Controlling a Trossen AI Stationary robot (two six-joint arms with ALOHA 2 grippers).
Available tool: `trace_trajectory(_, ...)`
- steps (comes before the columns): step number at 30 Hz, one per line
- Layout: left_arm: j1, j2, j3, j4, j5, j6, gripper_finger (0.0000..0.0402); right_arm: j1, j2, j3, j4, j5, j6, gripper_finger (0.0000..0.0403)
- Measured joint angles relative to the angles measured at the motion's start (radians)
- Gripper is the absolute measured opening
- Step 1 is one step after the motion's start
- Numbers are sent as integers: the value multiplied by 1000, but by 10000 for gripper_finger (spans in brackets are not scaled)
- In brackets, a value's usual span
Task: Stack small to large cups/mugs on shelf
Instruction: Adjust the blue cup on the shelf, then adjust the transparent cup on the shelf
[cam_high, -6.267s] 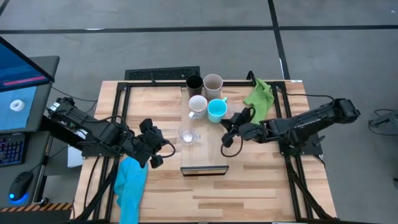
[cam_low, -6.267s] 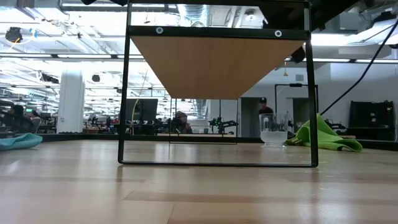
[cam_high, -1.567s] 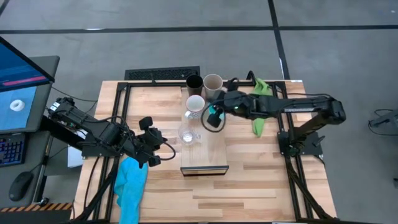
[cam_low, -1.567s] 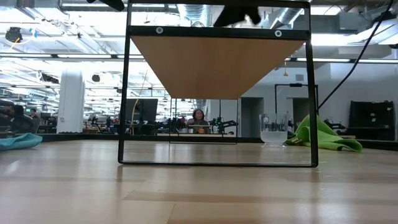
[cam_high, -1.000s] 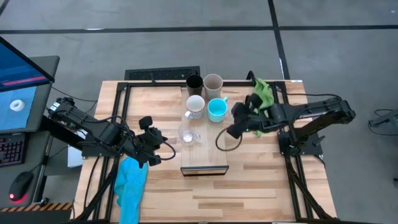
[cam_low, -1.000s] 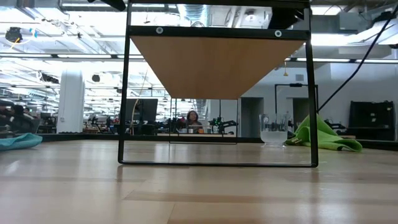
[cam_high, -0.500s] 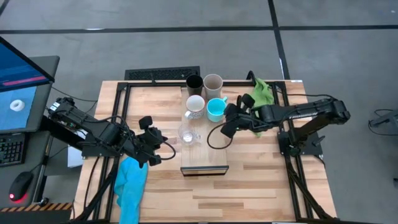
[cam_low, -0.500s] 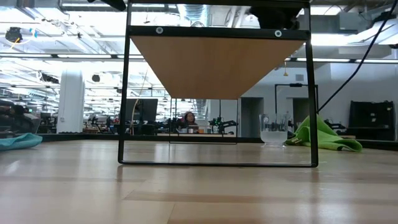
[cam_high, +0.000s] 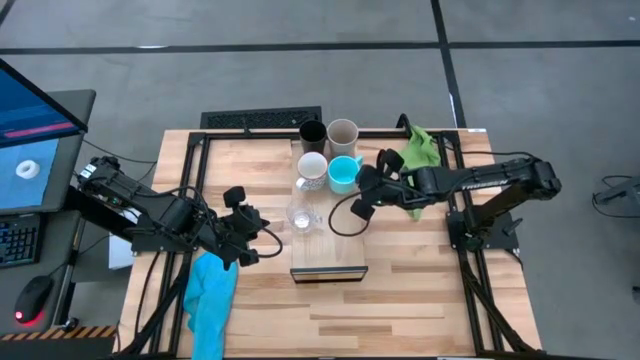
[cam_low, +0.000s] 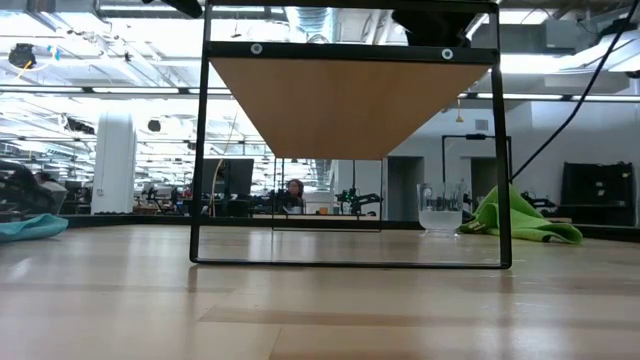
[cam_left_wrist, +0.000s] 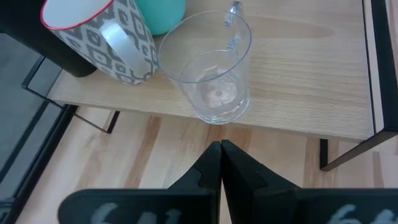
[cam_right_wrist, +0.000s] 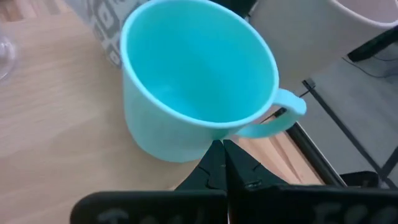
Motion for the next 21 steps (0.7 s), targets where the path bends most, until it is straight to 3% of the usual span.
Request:
trace_trajectory(9,0,0,-12,23,8,-17,0,17,-3,6,-17,-3,7,5)
trace_trajectory(21,0,29,-61,190,42,-50,0,78,-3,145,-155,0,4,5)
